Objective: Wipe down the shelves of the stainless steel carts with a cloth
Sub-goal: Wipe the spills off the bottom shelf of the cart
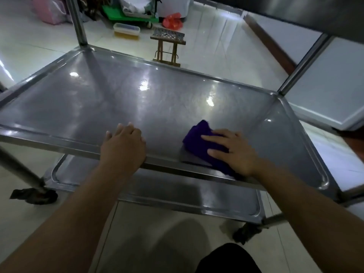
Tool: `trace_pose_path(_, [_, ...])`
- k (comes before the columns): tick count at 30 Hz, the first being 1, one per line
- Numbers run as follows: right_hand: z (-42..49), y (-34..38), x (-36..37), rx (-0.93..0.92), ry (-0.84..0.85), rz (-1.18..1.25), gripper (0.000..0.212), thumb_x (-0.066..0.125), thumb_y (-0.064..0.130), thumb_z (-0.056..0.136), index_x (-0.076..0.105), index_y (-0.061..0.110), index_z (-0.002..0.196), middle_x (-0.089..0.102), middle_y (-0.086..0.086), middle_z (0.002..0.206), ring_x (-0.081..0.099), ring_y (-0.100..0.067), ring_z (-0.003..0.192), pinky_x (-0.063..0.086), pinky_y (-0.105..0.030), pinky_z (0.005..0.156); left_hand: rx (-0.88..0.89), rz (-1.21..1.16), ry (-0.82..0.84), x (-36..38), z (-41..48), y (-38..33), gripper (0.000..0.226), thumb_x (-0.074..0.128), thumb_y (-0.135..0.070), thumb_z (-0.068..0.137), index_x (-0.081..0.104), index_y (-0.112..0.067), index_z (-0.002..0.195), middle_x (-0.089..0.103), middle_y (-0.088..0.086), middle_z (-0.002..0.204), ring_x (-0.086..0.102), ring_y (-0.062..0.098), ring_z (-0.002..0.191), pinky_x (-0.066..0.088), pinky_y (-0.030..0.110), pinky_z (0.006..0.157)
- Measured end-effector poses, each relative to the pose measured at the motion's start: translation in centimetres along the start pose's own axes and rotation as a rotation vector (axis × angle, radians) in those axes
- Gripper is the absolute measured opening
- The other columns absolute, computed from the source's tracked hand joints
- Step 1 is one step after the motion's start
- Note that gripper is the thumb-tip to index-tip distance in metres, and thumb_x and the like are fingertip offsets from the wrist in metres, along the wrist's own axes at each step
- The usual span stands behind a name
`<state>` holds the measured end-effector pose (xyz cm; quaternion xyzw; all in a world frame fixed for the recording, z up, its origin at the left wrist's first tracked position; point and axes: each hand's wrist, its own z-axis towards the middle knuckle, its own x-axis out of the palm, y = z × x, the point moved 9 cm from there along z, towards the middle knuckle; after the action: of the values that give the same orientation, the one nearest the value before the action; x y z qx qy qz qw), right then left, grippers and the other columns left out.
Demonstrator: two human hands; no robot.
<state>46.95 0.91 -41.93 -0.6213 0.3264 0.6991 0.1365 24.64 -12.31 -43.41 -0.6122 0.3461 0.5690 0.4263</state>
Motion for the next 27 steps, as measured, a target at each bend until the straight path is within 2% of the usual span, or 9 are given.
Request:
trace_pose_path(2, [0.0,-5.6,-1.4,0.287,-0.072,-0.054,0.047,0.033,0.059,0.093,0.035,0.047,0.138,0.031,0.004,0.15,0.034,-0.023,0.129,0.023,-0.037,0.108,0.04,0.028,-0.015,-0.4,-0.1,-0.9,0.03,0.039,-0.029,0.094,0.054,-0.01,0.111,0.05,0.011,0.124,0.043,0.033,0.121,0.033,0.05,0.103])
trace_pose_path(5, [-0.6,-9.0,-1.6,0.648,-0.102,-0.138,0.051,0.029,0.055,0.095,0.026,0.041,0.144,0.023,-0.004,0.152,0.028,-0.035,0.131,0.023,-0.048,0.107,0.116,-0.143,-0.165,-2.2,-0.9,-4.0,0.022,0.045,-0.024,0.092,0.061,-0.01,0.094,0.058,0.008,0.104,0.054,0.028,0.099,0.04,0.041,0.091])
trace_pose_path(9, [-0.9,-4.1,-0.2,0.445,-0.072,-0.167,0.055,0.022,0.064,0.09,0.025,0.047,0.142,0.021,0.003,0.15,0.028,-0.033,0.125,0.028,-0.046,0.103,0.228,-0.253,-0.174,-2.2,-0.9,-8.8,0.021,0.044,-0.025,0.094,0.059,-0.012,0.089,0.057,0.004,0.101,0.055,0.022,0.086,0.043,0.031,0.069])
trace_pose_path(12, [-3.7,-1.7,-0.3,0.147,-0.061,-0.076,0.052,0.021,0.072,0.086,0.028,0.057,0.134,0.027,0.011,0.146,0.028,-0.019,0.12,0.023,-0.031,0.098,0.245,-0.194,-0.101,-0.8,-0.7,-9.6,0.026,0.041,-0.031,0.095,0.059,-0.016,0.105,0.058,0.003,0.115,0.058,0.02,0.093,0.047,0.033,0.08])
trace_pose_path(14, [-4.3,-3.2,-1.3,0.099,-0.039,-0.022,0.042,0.031,0.068,0.089,0.029,0.061,0.13,0.031,0.013,0.145,0.028,-0.01,0.114,0.019,-0.025,0.095,0.232,-0.169,-0.117,-0.5,-0.7,-9.5,0.032,0.039,-0.032,0.096,0.058,-0.016,0.118,0.055,0.002,0.13,0.057,0.022,0.108,0.042,0.036,0.094])
trace_pose_path(16, [-3.6,-7.9,-2.6,0.293,-0.047,-0.079,0.043,0.035,0.058,0.093,0.032,0.054,0.135,0.031,0.005,0.148,0.033,-0.019,0.12,0.024,-0.031,0.1,0.217,-0.162,-0.108,-0.2,-0.3,-9.5,0.033,0.038,-0.032,0.097,0.058,-0.014,0.116,0.056,0.003,0.127,0.057,0.024,0.108,0.04,0.037,0.097])
trace_pose_path(20, [-1.2,-13.5,-3.8,0.77,-0.056,-0.238,0.053,0.021,0.051,0.097,0.018,0.036,0.147,0.02,-0.009,0.152,0.029,-0.04,0.13,0.024,-0.052,0.108,0.205,-0.158,-0.128,-0.5,0.1,-10.3,0.03,0.037,-0.036,0.096,0.059,-0.015,0.101,0.059,0.005,0.105,0.056,0.024,0.09,0.039,0.033,0.073])
trace_pose_path(22, [0.6,-10.8,-2.5,0.72,-0.049,-0.242,0.054,0.02,0.055,0.095,0.018,0.037,0.146,0.018,-0.009,0.153,0.025,-0.039,0.133,0.023,-0.055,0.107,0.218,-0.122,-0.168,-0.9,-0.3,-10.8,0.03,0.035,-0.036,0.097,0.058,-0.018,0.105,0.059,0.005,0.104,0.056,0.025,0.09,0.039,0.034,0.074])
trace_pose_path(27, [-0.5,-4.4,-0.7,0.165,-0.11,-0.182,0.058,0.021,0.068,0.087,0.033,0.047,0.139,0.032,0.004,0.148,0.039,-0.027,0.124,0.031,-0.04,0.104,0.281,-0.094,-0.223,-1.3,-0.9,-11.0,0.033,0.036,-0.035,0.096,0.062,-0.019,0.108,0.06,0.006,0.099,0.056,0.022,0.085,0.035,0.029,0.068])
